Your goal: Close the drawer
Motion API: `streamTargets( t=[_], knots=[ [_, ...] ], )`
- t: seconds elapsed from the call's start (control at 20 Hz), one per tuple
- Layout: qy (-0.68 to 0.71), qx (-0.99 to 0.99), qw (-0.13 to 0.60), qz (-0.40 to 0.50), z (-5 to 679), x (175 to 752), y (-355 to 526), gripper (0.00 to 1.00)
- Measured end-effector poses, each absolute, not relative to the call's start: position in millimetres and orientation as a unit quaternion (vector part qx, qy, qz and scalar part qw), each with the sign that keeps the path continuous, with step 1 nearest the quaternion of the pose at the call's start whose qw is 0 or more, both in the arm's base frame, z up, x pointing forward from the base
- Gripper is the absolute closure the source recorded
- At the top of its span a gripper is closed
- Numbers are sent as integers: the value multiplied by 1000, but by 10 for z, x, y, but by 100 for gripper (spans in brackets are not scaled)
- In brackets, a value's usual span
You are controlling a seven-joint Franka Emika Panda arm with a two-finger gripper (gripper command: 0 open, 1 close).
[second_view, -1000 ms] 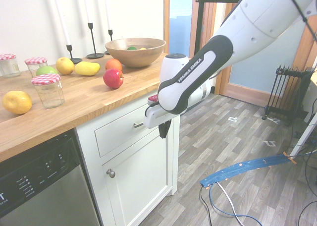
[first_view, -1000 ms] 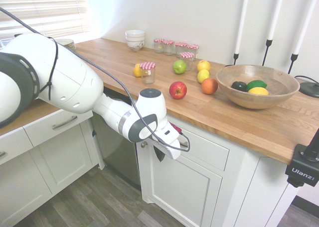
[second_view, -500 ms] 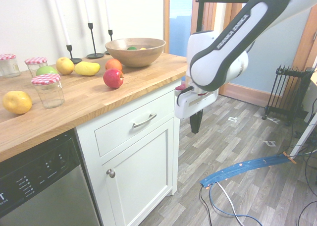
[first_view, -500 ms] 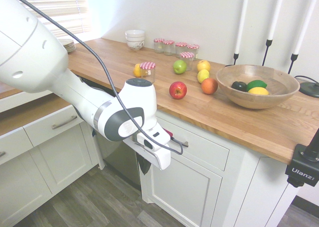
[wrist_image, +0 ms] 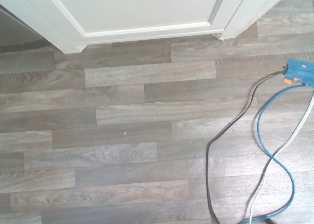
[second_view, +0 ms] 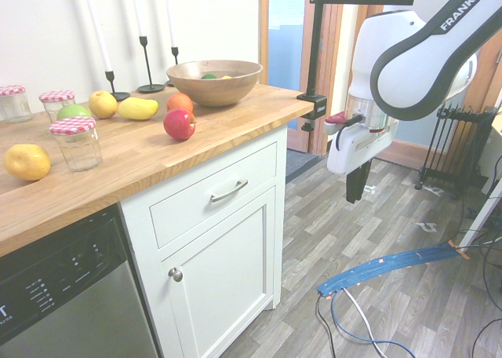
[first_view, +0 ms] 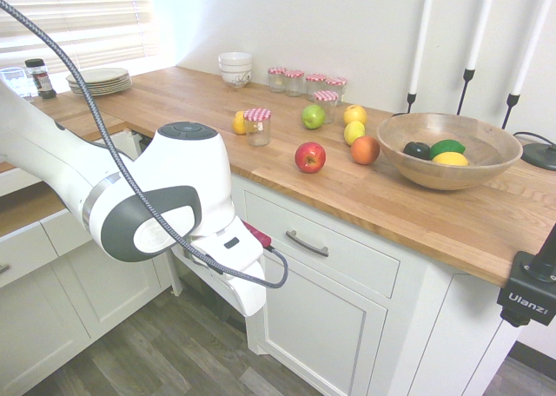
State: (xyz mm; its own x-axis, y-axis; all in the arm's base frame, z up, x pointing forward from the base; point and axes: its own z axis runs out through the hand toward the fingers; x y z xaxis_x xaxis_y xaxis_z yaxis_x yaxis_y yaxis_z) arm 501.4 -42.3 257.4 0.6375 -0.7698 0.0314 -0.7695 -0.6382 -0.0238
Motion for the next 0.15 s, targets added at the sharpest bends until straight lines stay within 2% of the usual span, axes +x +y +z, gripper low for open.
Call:
streamTargets(
  t=[0.15],
  knots=[
    [423,-906,3,-21,2588,5007,-434,0]
  ],
)
